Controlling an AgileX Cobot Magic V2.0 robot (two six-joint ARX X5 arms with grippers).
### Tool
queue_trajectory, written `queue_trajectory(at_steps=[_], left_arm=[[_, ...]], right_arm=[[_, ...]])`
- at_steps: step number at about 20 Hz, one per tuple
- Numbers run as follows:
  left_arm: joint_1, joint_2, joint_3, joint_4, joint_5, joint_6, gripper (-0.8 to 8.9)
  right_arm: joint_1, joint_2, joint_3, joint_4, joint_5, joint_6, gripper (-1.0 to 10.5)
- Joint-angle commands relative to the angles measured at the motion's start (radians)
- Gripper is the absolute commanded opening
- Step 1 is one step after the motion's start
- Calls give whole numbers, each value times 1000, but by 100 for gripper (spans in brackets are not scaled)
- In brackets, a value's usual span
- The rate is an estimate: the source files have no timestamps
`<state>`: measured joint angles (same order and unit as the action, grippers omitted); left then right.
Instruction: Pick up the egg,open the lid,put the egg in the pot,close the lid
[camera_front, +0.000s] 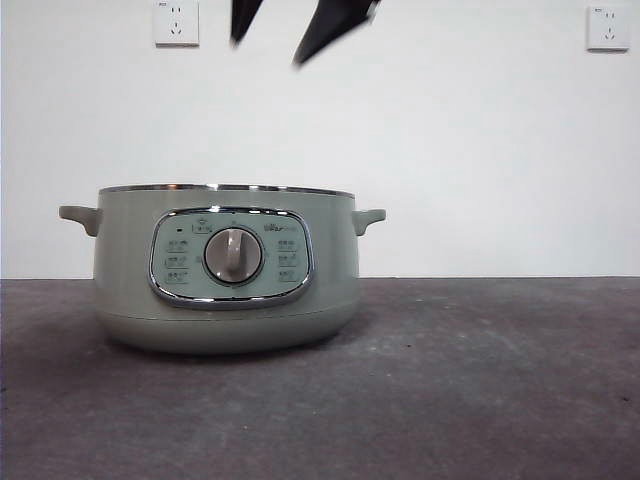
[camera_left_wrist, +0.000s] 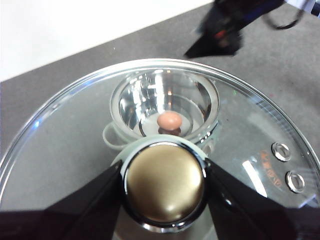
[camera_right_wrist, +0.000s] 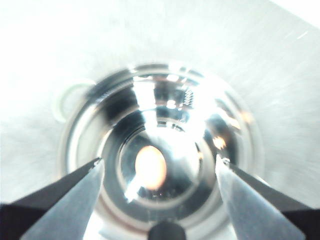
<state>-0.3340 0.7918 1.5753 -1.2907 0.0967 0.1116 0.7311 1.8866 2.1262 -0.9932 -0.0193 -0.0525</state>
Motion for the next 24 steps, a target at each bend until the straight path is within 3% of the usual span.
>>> queue_trajectory(at_steps=[1, 6, 10, 14, 19, 24], left_arm=[[3, 3, 3, 73, 8, 5, -8], [1, 90, 3, 154, 71, 20, -8], [-17, 210, 3, 238, 113, 25, -8], [-42, 351, 3, 343, 113, 51, -8], [-65, 526, 3, 448, 112, 69, -8], [-65, 678, 3, 539, 112, 85, -8]], right_arm=[[2, -87, -2, -82, 25, -12, 383], [2, -267, -3, -253, 22, -33, 382], [3, -384, -5, -369, -45, -31, 382], [35, -516, -56, -387, -74, -14, 378], [42, -730, -293, -386, -58, 35, 378], [42, -983, -641, -272, -5, 130, 377]])
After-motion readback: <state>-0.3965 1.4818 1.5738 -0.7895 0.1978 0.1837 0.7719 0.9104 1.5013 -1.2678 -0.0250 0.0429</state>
